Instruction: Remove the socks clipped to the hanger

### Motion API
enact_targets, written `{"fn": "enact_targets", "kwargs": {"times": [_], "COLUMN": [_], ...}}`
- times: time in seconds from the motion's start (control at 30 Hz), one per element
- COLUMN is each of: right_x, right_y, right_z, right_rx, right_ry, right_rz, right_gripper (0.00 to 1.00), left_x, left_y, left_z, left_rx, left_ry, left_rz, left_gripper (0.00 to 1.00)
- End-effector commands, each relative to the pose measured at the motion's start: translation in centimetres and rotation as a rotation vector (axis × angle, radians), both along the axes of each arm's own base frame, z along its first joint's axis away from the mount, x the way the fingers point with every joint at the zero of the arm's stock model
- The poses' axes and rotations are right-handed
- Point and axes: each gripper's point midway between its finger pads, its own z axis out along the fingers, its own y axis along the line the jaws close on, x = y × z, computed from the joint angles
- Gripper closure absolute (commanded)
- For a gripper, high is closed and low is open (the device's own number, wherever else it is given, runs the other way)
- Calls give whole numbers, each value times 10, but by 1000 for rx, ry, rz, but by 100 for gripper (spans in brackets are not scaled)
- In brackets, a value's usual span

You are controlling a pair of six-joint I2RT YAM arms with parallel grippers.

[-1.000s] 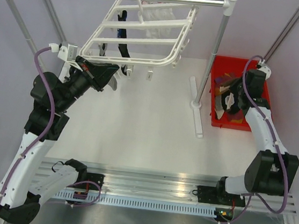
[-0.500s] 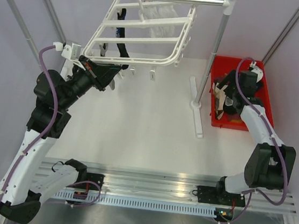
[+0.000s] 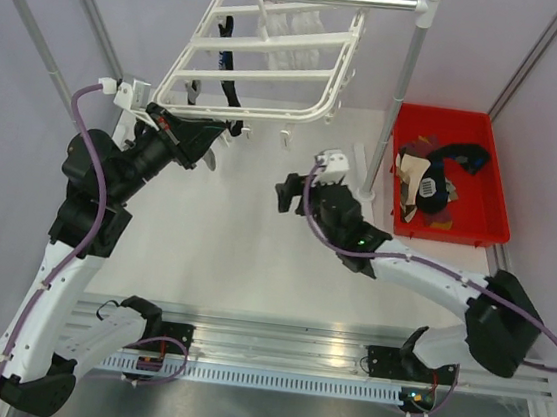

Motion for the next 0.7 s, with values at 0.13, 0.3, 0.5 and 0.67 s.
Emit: {"fn": "enact_targets", "kwargs": {"times": [0.13,0.3,0.5,0.67], "right_x": [1,13,29,49], "right_y": [131,187,226,243], "right_z": [12,21,33,44], "right_rx": [-78,-53,-37,-35], "right_ry": [-174,-201,-234,-260], "right_rz": [127,147,154,104], "right_gripper": [6,5,4,4], "left_x": [-6,-6,-5,-3], "left_y": [-2,-2,-5,-6], "left_z": [14,14,11,9], "left_rx": [-30,-31,-26,-24], "left_ry": [-9,-4,2,10], "left_rz": [-23,-27,-39,-42], "left_gripper": [98,98,98,98]}}
